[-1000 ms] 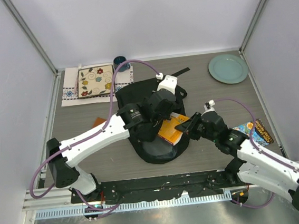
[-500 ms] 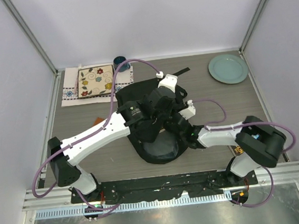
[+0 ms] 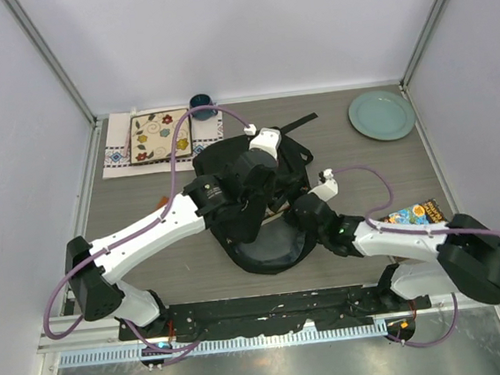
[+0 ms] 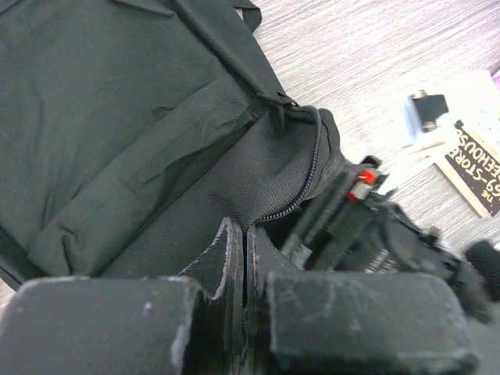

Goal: Pack the student bag
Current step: Place the book in the student bag, then pick up the book from the center of the board.

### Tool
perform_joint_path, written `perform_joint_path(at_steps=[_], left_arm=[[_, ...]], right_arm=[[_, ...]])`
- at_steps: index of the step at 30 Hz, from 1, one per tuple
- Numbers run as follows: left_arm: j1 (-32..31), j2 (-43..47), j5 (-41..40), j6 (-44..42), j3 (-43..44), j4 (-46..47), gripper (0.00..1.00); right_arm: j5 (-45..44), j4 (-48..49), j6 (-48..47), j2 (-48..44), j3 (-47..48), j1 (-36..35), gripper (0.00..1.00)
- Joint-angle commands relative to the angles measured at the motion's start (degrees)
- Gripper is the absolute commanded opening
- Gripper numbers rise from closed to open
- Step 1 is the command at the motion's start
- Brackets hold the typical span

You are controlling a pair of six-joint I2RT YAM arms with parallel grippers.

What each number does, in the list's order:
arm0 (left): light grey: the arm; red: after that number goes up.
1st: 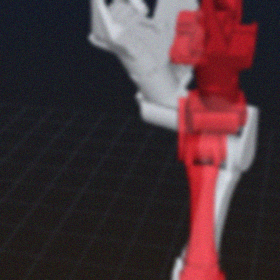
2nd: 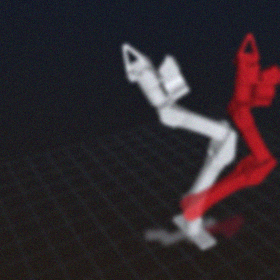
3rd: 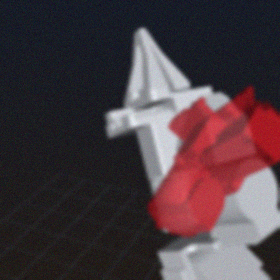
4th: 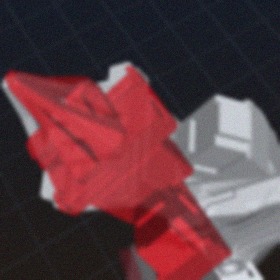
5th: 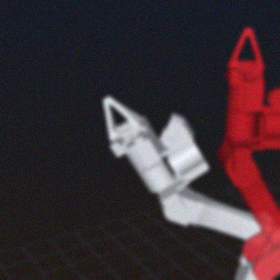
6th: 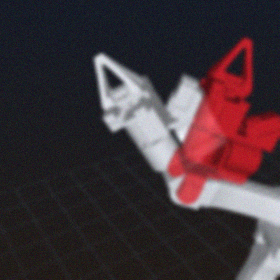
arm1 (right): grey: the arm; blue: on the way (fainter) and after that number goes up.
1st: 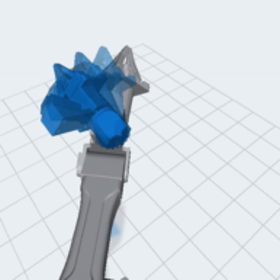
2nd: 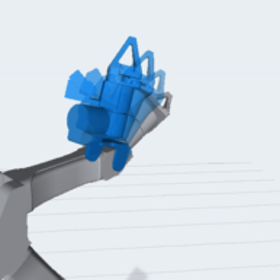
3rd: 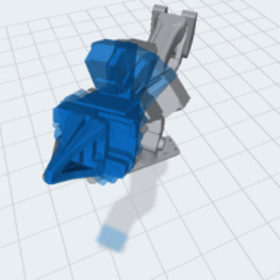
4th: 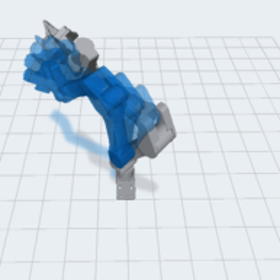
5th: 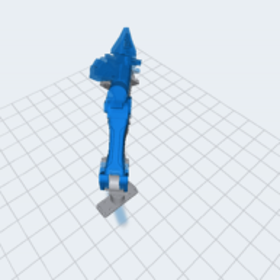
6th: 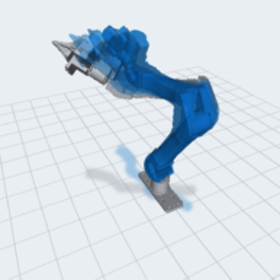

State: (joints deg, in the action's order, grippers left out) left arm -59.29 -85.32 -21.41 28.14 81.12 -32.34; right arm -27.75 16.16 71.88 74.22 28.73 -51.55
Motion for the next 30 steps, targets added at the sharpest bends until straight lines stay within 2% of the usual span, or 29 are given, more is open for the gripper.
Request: perform_joint_path(at_steps=[1, 3, 4, 9, 12, 14, 16, 17, 18, 19, 21, 22, 23, 24, 25, 26, 27, 30], left_arm=[[0.93, 2.26, -0.48, 1.39, -1.31, 2.63, 0.00], [1.19, 2.44, -0.48, 2.00, -2.19, 3.07, 0.00], [1.37, 2.52, -0.48, 2.27, -2.46, 3.24, 0.00], [1.54, 3.31, 1.71, 2.88, -4.65, 5.26, 0.00], [1.63, 2.79, 6.28, 2.97, -5.27, 6.84, 0.00], [1.45, 2.62, 11.81, 2.97, -6.06, 9.13, 0.00], [1.28, 2.09, 15.07, 3.32, -7.20, 10.79, 0.11], [0.76, 1.83, 15.95, 3.50, -7.47, 11.07, 0.21], [0.23, 1.74, 15.26, 3.50, -7.47, 11.07, 0.43], [-0.38, 2.00, 14.47, 3.50, -7.64, 11.07, 0.56], [-1.53, 2.35, 13.50, 3.94, -7.56, 11.33, 0.78], [-1.79, 2.96, 13.32, 3.85, -7.47, 11.59, 0.82], [-2.06, 3.31, 12.97, 3.76, -7.30, 11.51, 0.86], [-1.97, 3.66, 12.01, 3.76, -7.29, 11.59, 0.95], [-2.06, 4.10, 11.48, 3.59, -7.29, 11.60, 0.97], [-2.06, 4.98, 11.13, 3.50, -7.29, 11.60, 0.99], [-2.06, 5.42, 10.86, 3.15, -7.21, 11.60, 1.00], [-1.97, 6.66, 10.60, 2.45, -7.38, 12.30, 1.00]], right_arm=[[0.15, -12.16, -4.38, -10.29, 1.24, -0.31, 0.86], [-0.98, -17.54, -4.20, -14.17, 1.94, -0.31, 0.86], [-1.78, -23.22, -3.94, -16.01, 2.20, -0.31, 0.86], [-8.62, -40.83, 0.09, -30.69, 2.47, -0.39, 0.86], [-15.39, -55.22, 3.00, -37.64, 4.31, -0.31, 0.87], [-19.35, -57.11, -0.32, -39.67, 6.58, -0.13, 0.87], [-21.64, -60.54, -3.91, -38.19, 9.05, 1.00, 0.87], [-23.13, -61.68, -5.33, -36.88, 11.76, 1.88, 0.87], [-23.58, -63.87, -7.26, -32.77, 13.27, 3.20, 0.87], [-23.32, -64.67, -8.93, -30.99, 14.59, 7.73, 0.87], [-17.45, -63.81, -16.83, -27.65, 17.40, 15.21, 0.87], [-14.56, -62.76, -19.29, -25.89, 17.85, 19.34, 0.87], [-10.79, -61.44, -24.28, -25.44, 17.33, 28.69, 0.87], [-4.66, -58.90, -25.98, -25.44, 16.89, 32.96, 0.87], [-1.81, -58.27, -27.56, -25.35, 16.36, 36.75, 0.87], [-0.04, -58.18, -28.45, -25.09, 15.75, 44.70, 0.87], [2.58, -58.44, -29.68, -24.74, 15.39, 48.17, 0.87], [1.57, -60.71, -28.91, -23.24, 13.81, 61.01, 0.89]])
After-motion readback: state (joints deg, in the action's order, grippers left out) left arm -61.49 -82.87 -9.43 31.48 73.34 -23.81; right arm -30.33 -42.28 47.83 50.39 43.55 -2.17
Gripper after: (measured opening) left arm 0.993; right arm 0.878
